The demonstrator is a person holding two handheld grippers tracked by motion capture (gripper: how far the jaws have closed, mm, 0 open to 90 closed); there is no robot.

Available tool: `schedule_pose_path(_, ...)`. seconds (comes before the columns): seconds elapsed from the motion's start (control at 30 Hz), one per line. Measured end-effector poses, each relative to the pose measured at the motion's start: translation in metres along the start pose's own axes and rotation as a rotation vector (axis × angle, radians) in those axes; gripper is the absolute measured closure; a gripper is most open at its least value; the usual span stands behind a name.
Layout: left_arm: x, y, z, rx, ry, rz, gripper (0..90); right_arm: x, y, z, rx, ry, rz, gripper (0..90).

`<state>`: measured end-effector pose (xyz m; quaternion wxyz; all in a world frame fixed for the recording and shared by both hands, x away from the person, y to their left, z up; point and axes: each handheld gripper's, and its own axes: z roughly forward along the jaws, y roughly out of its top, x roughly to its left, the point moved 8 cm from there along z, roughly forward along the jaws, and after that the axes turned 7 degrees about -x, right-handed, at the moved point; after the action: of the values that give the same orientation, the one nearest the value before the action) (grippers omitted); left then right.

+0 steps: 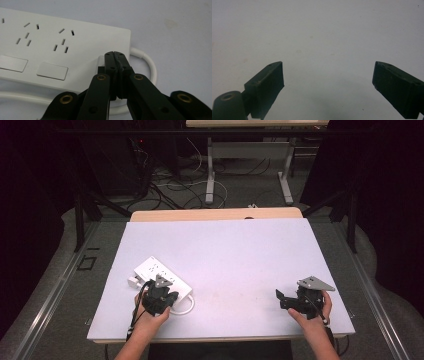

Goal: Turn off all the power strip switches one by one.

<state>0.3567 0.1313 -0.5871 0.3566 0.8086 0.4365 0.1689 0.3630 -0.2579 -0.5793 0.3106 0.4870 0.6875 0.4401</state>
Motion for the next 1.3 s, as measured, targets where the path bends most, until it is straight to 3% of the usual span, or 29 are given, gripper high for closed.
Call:
schedule_pose_path(0.4, 0.003, 0.002, -0.002, -0.009, 0.002, -0.006, 90.0, 0.001, 0.0, 0.0, 0.001, 0.001, 0.005, 9.4)
schedule_pose_path(0.6, 0.009, 0.004, -0.004, -0.032, 0.018, -0.013, 90.0, 0.001, 0.0, -0.001, 0.006, 0.006, 0.004, 9.5)
schedule_pose_path(0.67, 0.011, 0.003, -0.006, -0.013, 0.013, -0.013, 90.0, 0.001, 0.0, -0.001, 0.007, 0.005, 0.001, 9.5)
schedule_pose_path(0.73, 0.014, 0.004, -0.006, -0.033, 0.028, -0.013, 90.0, 0.001, 0.0, -0.001, 0.007, 0.005, 0.003, 9.9)
schedule_pose_path(1.3, 0.036, 0.004, -0.014, -0.065, 0.075, -0.062, 90.0, 0.001, 0.0, -0.001, 0.008, 0.005, 0.003, 9.9)
